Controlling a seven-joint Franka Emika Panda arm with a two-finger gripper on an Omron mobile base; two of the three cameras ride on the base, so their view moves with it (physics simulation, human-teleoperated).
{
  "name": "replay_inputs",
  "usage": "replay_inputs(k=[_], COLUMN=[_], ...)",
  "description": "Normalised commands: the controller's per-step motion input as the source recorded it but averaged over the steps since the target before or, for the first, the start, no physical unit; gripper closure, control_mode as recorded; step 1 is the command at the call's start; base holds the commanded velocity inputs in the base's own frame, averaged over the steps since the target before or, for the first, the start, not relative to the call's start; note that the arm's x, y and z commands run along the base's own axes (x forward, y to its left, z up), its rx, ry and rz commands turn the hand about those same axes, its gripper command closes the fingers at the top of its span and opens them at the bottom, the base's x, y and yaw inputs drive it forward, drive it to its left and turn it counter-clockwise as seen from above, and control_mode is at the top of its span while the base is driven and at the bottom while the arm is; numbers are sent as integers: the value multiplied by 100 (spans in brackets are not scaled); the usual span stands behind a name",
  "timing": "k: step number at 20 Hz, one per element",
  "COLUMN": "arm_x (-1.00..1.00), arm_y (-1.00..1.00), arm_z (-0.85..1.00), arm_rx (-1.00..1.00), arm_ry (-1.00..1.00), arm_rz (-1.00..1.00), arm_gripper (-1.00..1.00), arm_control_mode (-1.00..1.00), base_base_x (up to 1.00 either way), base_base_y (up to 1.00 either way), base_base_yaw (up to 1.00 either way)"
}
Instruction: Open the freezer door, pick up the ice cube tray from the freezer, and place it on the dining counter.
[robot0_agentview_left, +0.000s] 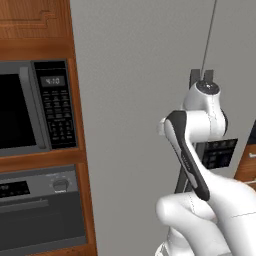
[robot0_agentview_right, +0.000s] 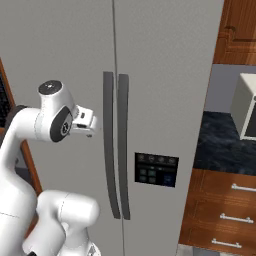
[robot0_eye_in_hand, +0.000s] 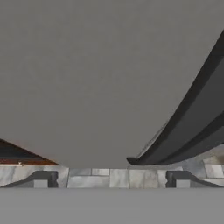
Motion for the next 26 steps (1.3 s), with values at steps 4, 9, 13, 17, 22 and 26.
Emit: replay_inputs(k=[4, 9, 13, 17, 22, 26], arm_x=[0, 0, 0, -1, -46, -62], arm_y=[0, 0, 0, -65, -100, -100], arm_z=[0, 0, 0, 0, 0, -13], arm_rx=[0, 0, 0, 7, 17, 37], arm_ry=[0, 0, 0, -6, -29, -27], arm_rz=[0, 0, 0, 0, 0, 0], arm_gripper=[-100, -100, -100, -100, -100, -100], arm_control_mode=[100, 100, 100, -100, -100, -100], base_base_x=[-29, -15, 0, 0, 0, 0], base_base_y=[44, 90, 8, 0, 0, 0], base_base_yaw=[0, 0, 0, 0, 0, 0])
